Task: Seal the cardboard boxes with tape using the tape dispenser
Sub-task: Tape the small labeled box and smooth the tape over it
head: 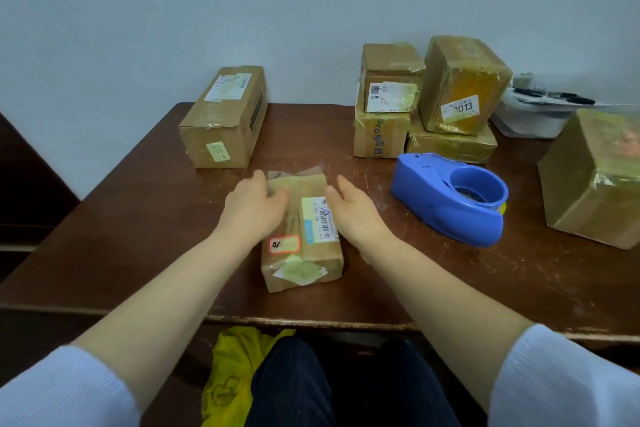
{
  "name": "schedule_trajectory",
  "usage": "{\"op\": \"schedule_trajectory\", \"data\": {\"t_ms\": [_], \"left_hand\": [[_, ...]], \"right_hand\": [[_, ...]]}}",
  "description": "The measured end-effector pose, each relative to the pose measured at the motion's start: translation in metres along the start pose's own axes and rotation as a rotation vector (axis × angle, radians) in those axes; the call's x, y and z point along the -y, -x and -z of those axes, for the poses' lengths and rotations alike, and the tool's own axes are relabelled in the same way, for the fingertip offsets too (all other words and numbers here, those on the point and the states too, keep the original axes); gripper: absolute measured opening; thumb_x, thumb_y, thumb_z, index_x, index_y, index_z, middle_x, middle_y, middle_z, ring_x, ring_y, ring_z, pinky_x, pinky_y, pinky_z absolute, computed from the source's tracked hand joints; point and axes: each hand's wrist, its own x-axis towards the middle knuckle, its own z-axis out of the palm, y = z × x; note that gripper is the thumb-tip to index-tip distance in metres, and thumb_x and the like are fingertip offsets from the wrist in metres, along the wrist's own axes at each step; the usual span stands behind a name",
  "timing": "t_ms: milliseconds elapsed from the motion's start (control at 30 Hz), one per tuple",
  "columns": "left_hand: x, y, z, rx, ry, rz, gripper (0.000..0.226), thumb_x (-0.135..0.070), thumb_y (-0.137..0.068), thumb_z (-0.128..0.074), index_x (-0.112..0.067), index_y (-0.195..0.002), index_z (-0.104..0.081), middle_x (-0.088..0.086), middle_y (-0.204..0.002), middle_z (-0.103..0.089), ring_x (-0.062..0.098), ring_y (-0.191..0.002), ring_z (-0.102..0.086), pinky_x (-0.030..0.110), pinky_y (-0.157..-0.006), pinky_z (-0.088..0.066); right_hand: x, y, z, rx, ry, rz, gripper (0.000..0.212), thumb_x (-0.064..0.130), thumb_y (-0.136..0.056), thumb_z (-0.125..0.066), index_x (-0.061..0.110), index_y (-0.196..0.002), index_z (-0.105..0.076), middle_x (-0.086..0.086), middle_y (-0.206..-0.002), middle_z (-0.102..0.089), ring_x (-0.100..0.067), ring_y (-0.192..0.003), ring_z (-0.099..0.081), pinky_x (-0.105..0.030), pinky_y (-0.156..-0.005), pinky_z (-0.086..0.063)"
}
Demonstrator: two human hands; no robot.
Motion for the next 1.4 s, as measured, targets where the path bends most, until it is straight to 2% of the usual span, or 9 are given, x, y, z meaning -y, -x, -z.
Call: {"op": "schedule_trajectory", "data": {"t_ms": [167, 333, 567, 667, 733, 867, 1067, 1200, 1400], "left_hand": [[-0.001, -0.005, -0.01, -0.156, 0.091, -0.017, 0.047, -0.028, -0.103, -0.034, -0.003, -0.143, -0.036, 0.016, -0.142, -0.045, 0.032, -0.133, -0.038, 0.037, -0.104, -0.032], [0.008, -0.01, -0.023, -0.106, 0.198, 0.062, 0.053, -0.019, -0.101, -0.042, -0.006, -0.149, -0.024, 0.013, -0.147, -0.04, 0.028, -0.136, -0.035, 0.034, -0.109, -0.029], [0.02, -0.01, -0.027, 0.019, 0.508, 0.173, 0.056, -0.039, -0.096, -0.046, -0.017, -0.146, -0.036, 0.004, -0.145, -0.044, 0.023, -0.131, -0.044, 0.042, -0.109, -0.036], [0.019, -0.007, -0.024, 0.097, 0.585, 0.221, 0.037, -0.04, -0.098, -0.04, -0.02, -0.125, -0.057, 0.004, -0.119, -0.064, 0.022, -0.107, -0.061, 0.043, -0.097, -0.047], [0.019, -0.008, -0.021, 0.149, 0.518, 0.235, 0.041, -0.042, -0.1, -0.036, -0.02, -0.131, -0.052, 0.005, -0.128, -0.059, 0.024, -0.115, -0.057, 0.042, -0.102, -0.043], [0.014, -0.006, -0.01, -0.01, 0.186, 0.088, 0.065, -0.036, -0.1, -0.04, -0.011, -0.152, -0.01, 0.01, -0.154, -0.027, 0.026, -0.14, -0.028, 0.037, -0.111, -0.026], [0.013, -0.002, -0.02, 0.014, 0.086, -0.011, 0.061, -0.031, -0.102, -0.036, -0.008, -0.152, -0.009, 0.013, -0.152, -0.032, 0.029, -0.139, -0.03, 0.036, -0.108, -0.028], [0.011, 0.0, -0.019, 0.052, 0.186, 0.01, 0.062, -0.031, -0.102, -0.036, -0.008, -0.152, -0.006, 0.01, -0.157, -0.019, 0.024, -0.143, -0.021, 0.032, -0.111, -0.022], [0.015, 0.014, -0.017, -0.05, 0.482, 0.198, 0.049, -0.031, -0.095, -0.053, -0.005, -0.137, -0.045, 0.007, -0.129, -0.054, 0.027, -0.123, -0.05, 0.036, -0.098, -0.042]], "right_hand": [[0.003, -0.02, -0.009, -0.055, 0.084, 0.083, 0.048, 0.026, -0.104, -0.028, 0.006, -0.148, -0.025, -0.009, -0.153, -0.032, -0.021, -0.141, -0.028, -0.027, -0.11, -0.022], [-0.008, -0.026, -0.021, -0.154, -0.039, 0.074, 0.046, 0.023, -0.102, -0.039, 0.009, -0.146, -0.033, -0.004, -0.144, -0.046, -0.015, -0.126, -0.046, -0.007, -0.082, -0.029], [-0.014, -0.028, -0.024, -0.22, -0.124, 0.094, 0.046, 0.029, -0.098, -0.049, 0.012, -0.14, -0.045, 0.002, -0.138, -0.053, -0.003, -0.113, -0.05, -0.016, -0.09, -0.036], [-0.015, -0.027, -0.024, -0.224, -0.06, 0.069, 0.031, 0.033, -0.098, -0.047, 0.013, -0.106, -0.069, 0.0, -0.094, -0.07, -0.013, -0.084, -0.06, -0.027, -0.072, -0.045], [-0.013, -0.026, -0.022, -0.191, 0.025, 0.032, 0.041, 0.039, -0.099, -0.042, 0.012, -0.075, -0.06, 0.001, -0.064, -0.054, -0.014, -0.062, -0.049, -0.03, -0.058, -0.038], [-0.001, -0.03, -0.012, -0.105, 0.164, 0.021, 0.047, 0.036, -0.101, -0.036, 0.004, -0.133, -0.046, -0.01, -0.12, -0.057, -0.026, -0.114, -0.052, -0.032, -0.088, -0.04], [-0.007, -0.033, -0.022, -0.123, 0.295, 0.106, 0.036, 0.035, -0.1, -0.038, 0.005, -0.103, -0.058, -0.007, -0.092, -0.062, -0.026, -0.094, -0.058, -0.028, -0.065, -0.038], [-0.007, -0.034, -0.018, -0.118, 0.43, 0.042, 0.047, 0.048, -0.098, -0.036, 0.015, -0.065, -0.039, 0.003, -0.063, -0.042, -0.017, -0.064, -0.046, -0.027, -0.048, -0.024], [0.005, -0.028, 0.008, 0.004, 0.581, 0.003, 0.055, 0.057, -0.095, -0.038, 0.006, -0.103, -0.059, -0.005, -0.092, -0.056, -0.025, -0.092, -0.058, -0.034, -0.072, -0.044]]}}
